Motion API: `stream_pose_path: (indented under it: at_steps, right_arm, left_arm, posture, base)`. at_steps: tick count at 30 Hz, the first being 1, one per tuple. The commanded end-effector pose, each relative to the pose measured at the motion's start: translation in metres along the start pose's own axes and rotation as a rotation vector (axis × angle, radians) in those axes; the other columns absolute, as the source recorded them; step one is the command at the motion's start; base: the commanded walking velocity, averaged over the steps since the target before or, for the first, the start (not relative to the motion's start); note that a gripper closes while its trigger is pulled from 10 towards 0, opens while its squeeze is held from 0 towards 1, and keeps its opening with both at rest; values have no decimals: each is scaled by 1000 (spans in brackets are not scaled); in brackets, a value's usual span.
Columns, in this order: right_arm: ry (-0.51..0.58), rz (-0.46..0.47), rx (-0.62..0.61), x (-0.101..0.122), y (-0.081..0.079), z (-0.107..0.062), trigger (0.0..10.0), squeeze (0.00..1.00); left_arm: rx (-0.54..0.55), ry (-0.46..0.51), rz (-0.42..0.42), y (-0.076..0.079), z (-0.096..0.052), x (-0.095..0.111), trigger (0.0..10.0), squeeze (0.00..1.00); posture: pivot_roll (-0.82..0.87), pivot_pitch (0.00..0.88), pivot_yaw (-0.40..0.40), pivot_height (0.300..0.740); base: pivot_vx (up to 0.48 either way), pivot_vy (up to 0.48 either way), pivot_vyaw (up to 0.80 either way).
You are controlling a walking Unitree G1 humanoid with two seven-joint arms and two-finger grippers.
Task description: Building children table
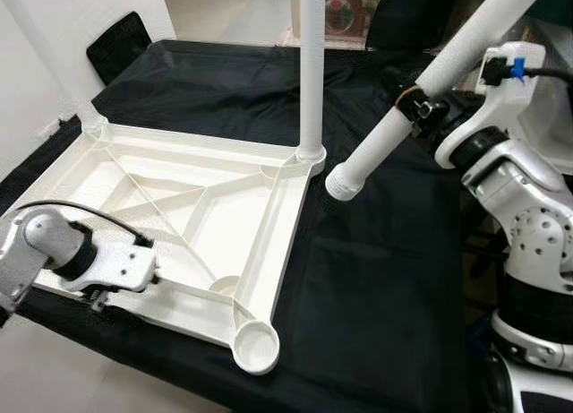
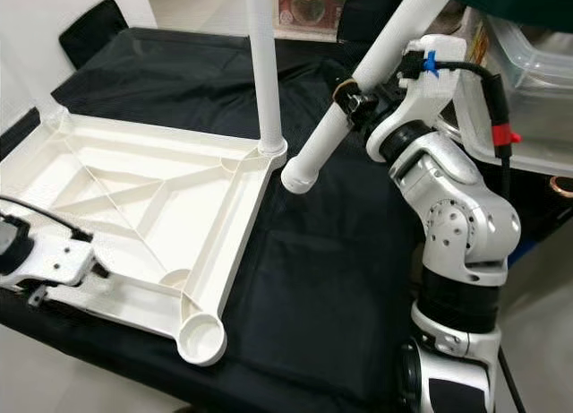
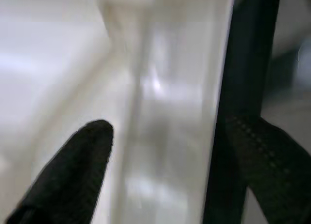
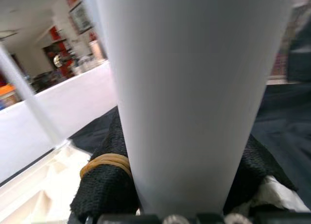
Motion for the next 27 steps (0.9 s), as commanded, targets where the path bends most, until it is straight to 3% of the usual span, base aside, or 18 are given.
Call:
stream_pose_path:
  at_steps: [1, 2, 4, 5, 6, 9, 10, 11, 12, 13, 14, 15, 16, 17, 19, 20, 22, 27]
  right_arm:
    - [-2, -6, 58, 1, -12, -2, 10000, 0]
    - [-5, -14, 79, 1, -15, -2, 10000, 0]
    - [-10, -31, 104, 2, -18, -2, 10000, 0]
    - [-10, -31, 104, 2, -18, -2, 10000, 0]
    - [-12, -49, 127, 3, -19, -3, 10000, 0]
    - [-13, -61, 141, 4, -20, -3, 10000, 0]
    - [-11, -76, 161, 6, -22, -4, 10000, 0]
    - [-11, -76, 161, 6, -22, -4, 10000, 0]
    - [-2, -80, 187, 10, -24, -4, 10000, 0]
    - [8, -81, 233, 15, -29, -6, 10000, 0]
    - [8, -81, 233, 15, -29, -6, 10000, 0]
    - [16, -70, 296, 20, -35, -9, 10000, 0]
    - [16, -70, 296, 20, -35, -9, 10000, 0]
    - [20, -36, 377, 24, -44, -15, 10000, 0]
    - [20, -36, 377, 24, -44, -15, 10000, 0]
    - [13, -6, 454, 24, -54, -20, 10000, 0]
    - [-12, 5, 477, 17, -58, -22, 10000, 0]
    - [-52, 32, 459, -11, -63, -17, 10000, 0]
  left_arm:
    - [9, 110, -24, -1, -5, 21, 10000, 1000]
    - [34, 282, -42, 0, -12, 53, 10000, 1000]
    - [84, 512, -68, 1, -23, 93, 10000, 1000]
    - [84, 512, -68, 1, -23, 93, 10000, 1000]
    - [226, 644, -106, -10, -29, 106, 10000, 1000]
    - [332, 718, -141, -19, -34, 111, 10000, 1000]
    - [493, 780, -211, -34, -37, 107, 10000, 1000]
    - [493, 780, -211, -34, -37, 107, 10000, 1000]
    - [632, 777, -266, -43, -32, 97, 10000, 1000]
    - [719, 781, -370, -45, -20, 85, 10000, 0]
    - [719, 781, -370, -45, -20, 85, 10000, 0]
    - [785, 789, -467, -43, -6, 77, 10000, 0]
    - [785, 789, -467, -43, -6, 77, 10000, 0]
    - [833, 793, -545, -39, 9, 71, 10000, 0]
    - [833, 793, -545, -39, 9, 71, 10000, 0]
    - [863, 804, -632, -33, 23, 68, 10000, 0]
    - [882, 810, -693, -28, 33, 67, 10000, 0]
    - [877, 834, -754, -26, 37, 71, 10000, 0]
  posture:
    - [-96, 146, 18, 740]
    - [-91, 143, 15, 740]
    - [-80, 137, 14, 740]
    - [-80, 137, 14, 740]
    - [-72, 123, 14, 740]
    - [-72, 123, 14, 740]
    - [-65, 117, 12, 740]
    - [-65, 117, 12, 740]
    - [-59, 117, 9, 740]
    - [-56, 114, 10, 740]
    - [-56, 114, 10, 740]
    - [-51, 112, 5, 740]
    - [-51, 112, 5, 740]
    - [-45, 109, 1, 740]
    - [-45, 109, 1, 740]
    - [-44, 107, -2, 740]
    - [-43, 102, -6, 740]
    - [-45, 96, -5, 740]
  base:
    - [0, 0, 0]
    - [0, 0, 0]
    - [0, 0, 0]
    - [0, 0, 0]
    - [0, 0, 0]
    - [0, 0, 0]
    - [0, 0, 0]
    - [0, 0, 0]
    - [0, 0, 0]
    - [0, 0, 0]
    - [0, 0, 0]
    - [0, 0, 0]
    - [0, 0, 0]
    - [0, 0, 0]
    - [0, 0, 0]
    - [0, 0, 0]
    - [0, -232, 0]
    - [0, -465, 0]
Point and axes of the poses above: a point about 5 cm out from each wrist's last joint towards the gripper, its own z axis pointing out of the wrist towards the gripper, its own x axis along the axis of the wrist's last joint, y = z × x, the point moved 6 cm from there along z, pointing out of the wrist towards the gripper, and after that the axes turned 3 degrees about z, right-handed, at the moved point
